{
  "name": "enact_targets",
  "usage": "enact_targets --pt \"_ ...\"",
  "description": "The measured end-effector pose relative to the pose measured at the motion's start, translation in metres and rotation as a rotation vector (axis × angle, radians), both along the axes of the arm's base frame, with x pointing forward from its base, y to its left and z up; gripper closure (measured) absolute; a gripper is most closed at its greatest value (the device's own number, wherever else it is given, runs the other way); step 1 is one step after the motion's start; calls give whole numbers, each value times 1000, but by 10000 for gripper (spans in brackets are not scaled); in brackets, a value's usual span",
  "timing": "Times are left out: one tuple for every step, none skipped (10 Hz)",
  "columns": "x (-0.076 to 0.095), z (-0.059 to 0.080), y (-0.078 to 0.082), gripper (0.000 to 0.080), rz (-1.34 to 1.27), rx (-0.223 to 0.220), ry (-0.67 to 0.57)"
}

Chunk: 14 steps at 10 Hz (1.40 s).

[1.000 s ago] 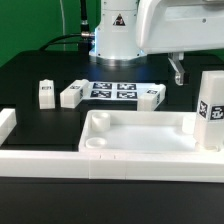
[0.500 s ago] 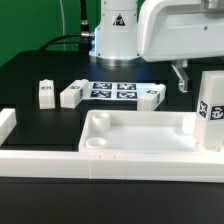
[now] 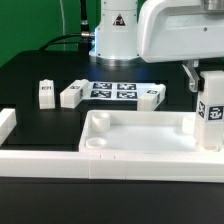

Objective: Assemble desk

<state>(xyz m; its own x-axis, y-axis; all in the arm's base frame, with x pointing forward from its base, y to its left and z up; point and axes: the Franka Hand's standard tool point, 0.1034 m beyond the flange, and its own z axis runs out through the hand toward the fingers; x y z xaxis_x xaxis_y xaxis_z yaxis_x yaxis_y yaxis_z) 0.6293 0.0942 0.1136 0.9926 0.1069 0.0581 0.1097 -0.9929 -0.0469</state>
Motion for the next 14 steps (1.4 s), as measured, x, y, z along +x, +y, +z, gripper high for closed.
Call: enact_targets --pt "0 -1 0 511 -30 7 -2" --pt "1 -1 -1 511 -107 26 -9" --pt "0 -1 1 511 -233 43 -7" --pt "0 -1 4 509 -341 57 2" --pt "-1 -1 6 509 -406 62 7" --pt "-1 -1 6 509 -508 70 15" --pt "-1 -1 6 509 -590 82 23" --pt "-1 -1 6 509 -677 97 34" --pt "-1 -1 7 509 -732 100 41" --pt "-1 -2 9 509 -833 104 50" --pt "-1 -2 10 509 -905 108 56" --pt "-1 -2 10 509 -967 115 62" --pt "-1 -1 11 509 -1030 124 72" --pt "-1 -1 12 509 -1094 130 80"
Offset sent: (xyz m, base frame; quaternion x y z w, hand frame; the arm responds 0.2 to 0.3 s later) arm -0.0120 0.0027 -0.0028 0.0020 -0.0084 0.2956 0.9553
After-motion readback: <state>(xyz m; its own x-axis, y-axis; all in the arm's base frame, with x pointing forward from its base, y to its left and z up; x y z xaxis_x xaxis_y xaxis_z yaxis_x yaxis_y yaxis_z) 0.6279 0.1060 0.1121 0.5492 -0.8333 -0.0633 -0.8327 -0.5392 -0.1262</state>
